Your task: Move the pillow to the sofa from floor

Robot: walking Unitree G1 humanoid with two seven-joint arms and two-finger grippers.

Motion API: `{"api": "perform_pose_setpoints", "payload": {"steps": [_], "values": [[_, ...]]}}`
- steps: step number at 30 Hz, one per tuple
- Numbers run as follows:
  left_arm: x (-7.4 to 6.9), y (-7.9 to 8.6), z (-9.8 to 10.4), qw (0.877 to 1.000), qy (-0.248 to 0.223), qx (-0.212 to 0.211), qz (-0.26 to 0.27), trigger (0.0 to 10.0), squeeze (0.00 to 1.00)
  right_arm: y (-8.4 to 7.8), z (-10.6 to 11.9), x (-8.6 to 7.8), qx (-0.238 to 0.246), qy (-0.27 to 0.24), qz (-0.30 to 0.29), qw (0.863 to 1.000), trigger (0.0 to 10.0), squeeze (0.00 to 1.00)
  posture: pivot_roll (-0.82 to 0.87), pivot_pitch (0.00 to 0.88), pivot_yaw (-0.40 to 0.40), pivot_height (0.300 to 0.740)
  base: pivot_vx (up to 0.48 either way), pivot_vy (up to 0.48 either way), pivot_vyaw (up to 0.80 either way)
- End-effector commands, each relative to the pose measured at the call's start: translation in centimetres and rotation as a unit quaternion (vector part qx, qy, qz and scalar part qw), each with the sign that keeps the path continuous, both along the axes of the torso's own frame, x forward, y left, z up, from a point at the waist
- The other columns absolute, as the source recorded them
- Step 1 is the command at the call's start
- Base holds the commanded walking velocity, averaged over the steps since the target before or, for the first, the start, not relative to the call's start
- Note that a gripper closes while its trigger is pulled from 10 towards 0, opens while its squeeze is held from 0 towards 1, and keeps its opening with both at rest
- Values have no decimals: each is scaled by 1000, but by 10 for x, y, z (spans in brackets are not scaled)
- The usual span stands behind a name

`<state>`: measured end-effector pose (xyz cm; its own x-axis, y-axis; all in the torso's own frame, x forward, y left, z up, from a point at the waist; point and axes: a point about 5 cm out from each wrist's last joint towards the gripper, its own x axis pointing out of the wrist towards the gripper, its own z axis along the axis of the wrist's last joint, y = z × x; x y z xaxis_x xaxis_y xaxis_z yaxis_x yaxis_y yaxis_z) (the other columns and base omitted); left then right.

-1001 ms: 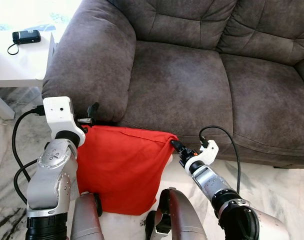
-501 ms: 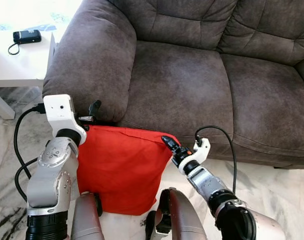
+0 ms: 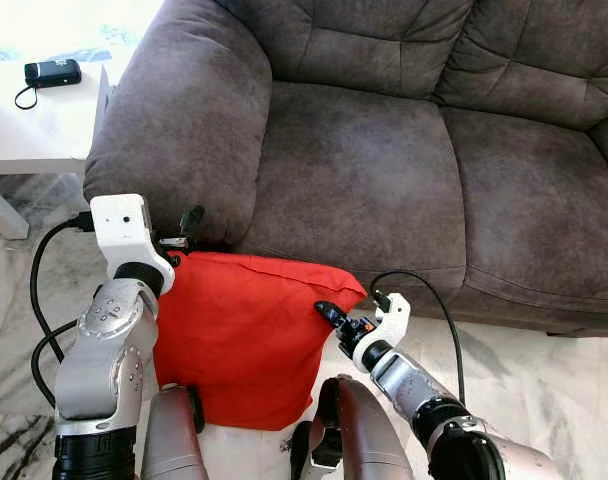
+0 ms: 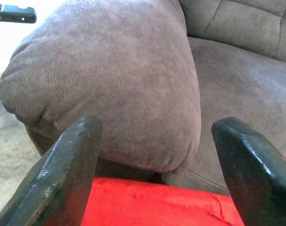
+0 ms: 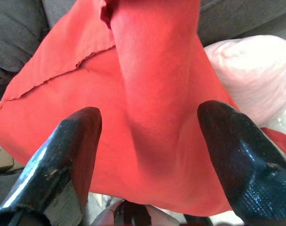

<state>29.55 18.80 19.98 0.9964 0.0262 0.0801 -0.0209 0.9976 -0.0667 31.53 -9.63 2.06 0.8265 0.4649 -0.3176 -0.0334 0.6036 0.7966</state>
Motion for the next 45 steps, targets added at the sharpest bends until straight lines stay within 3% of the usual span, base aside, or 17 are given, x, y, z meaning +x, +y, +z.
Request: {"api": "perform_pose_setpoints", "payload": {"steps": [1, 14, 27, 37, 38, 39, 40, 45], "values": [[-5, -3, -1, 1000, 4, 1, -6, 10000, 0, -6, -7, -5, -9, 13, -19, 1000, 10000, 0, 158, 312, -213, 612, 0, 0, 0], [-12, -8, 3, 1000, 1, 9, -8, 10000, 0, -6, 4, 5, 7, -11, -42, 999, 10000, 0, 183, 343, -221, 612, 0, 0, 0], [-17, -13, 11, 1000, -3, 8, -12, 10000, 0, 7, 6, 1, 52, -31, 16, 998, 10000, 0, 215, 363, -225, 612, 0, 0, 0], [-21, -17, 9, 1000, 2, 1, -11, 10000, 0, -4, -6, -5, -13, -4, 1, 1000, 10000, 0, 211, 377, -237, 612, 0, 0, 0], [-21, -17, 9, 1000, 2, 1, -11, 10000, 0, -4, -6, -5, -16, -4, 2, 1000, 9216, 0, 209, 375, -239, 612, 0, 0, 0], [-21, -17, 9, 1000, 2, 1, -10, 10000, 0, -4, -6, -5, -17, -5, 2, 1000, 6431, 0, 209, 375, -239, 612, 0, 0, 0], [-21, -17, 9, 1000, 3, 0, -10, 10000, 0, -5, -6, -5, -14, -5, -1, 1000, 0, 0, 211, 375, -238, 612, 0, 0, 0], [-21, -16, 10, 1000, 2, -1, -7, 10000, 0, -4, -5, -5, -13, -4, -3, 1000, 0, 0, 210, 377, -240, 612, 0, 0, 0]]}}
